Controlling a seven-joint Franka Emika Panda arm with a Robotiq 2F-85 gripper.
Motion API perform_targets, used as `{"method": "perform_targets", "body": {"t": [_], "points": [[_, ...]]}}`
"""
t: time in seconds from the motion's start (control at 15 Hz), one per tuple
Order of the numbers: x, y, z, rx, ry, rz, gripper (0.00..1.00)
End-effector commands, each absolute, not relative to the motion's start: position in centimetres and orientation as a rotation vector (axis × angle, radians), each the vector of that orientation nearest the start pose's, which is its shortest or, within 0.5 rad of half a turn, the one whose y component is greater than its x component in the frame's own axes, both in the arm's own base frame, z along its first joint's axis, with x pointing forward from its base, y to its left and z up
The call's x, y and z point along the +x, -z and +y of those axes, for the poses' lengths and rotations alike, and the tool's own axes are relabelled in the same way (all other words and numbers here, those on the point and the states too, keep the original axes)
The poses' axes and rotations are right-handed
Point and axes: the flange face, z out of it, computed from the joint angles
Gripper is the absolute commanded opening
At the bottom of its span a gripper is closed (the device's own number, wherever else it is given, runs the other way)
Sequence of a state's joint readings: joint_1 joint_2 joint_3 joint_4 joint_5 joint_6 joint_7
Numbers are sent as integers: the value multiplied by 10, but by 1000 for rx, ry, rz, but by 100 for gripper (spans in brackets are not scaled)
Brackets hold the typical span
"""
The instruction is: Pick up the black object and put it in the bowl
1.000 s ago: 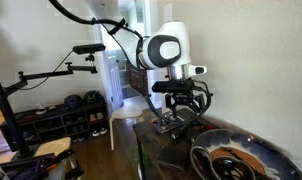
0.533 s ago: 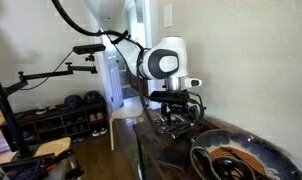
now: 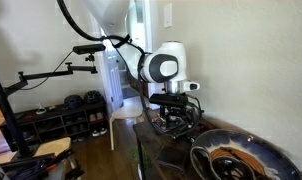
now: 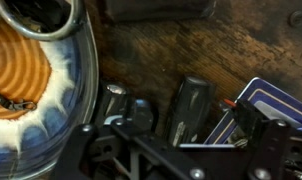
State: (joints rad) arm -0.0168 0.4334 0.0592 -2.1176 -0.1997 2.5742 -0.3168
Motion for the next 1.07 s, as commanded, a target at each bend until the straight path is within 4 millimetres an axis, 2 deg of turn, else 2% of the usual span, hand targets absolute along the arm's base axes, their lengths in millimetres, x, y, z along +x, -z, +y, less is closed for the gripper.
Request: {"method": "perform_targets", "body": {"t": [0.0,0.47,1.0], "points": [[584,-202,30,-3098,18,-843,100],[596,-207,24,-3115,41,-838,100],[607,-196,20,-3114,41,-854,100]]}}
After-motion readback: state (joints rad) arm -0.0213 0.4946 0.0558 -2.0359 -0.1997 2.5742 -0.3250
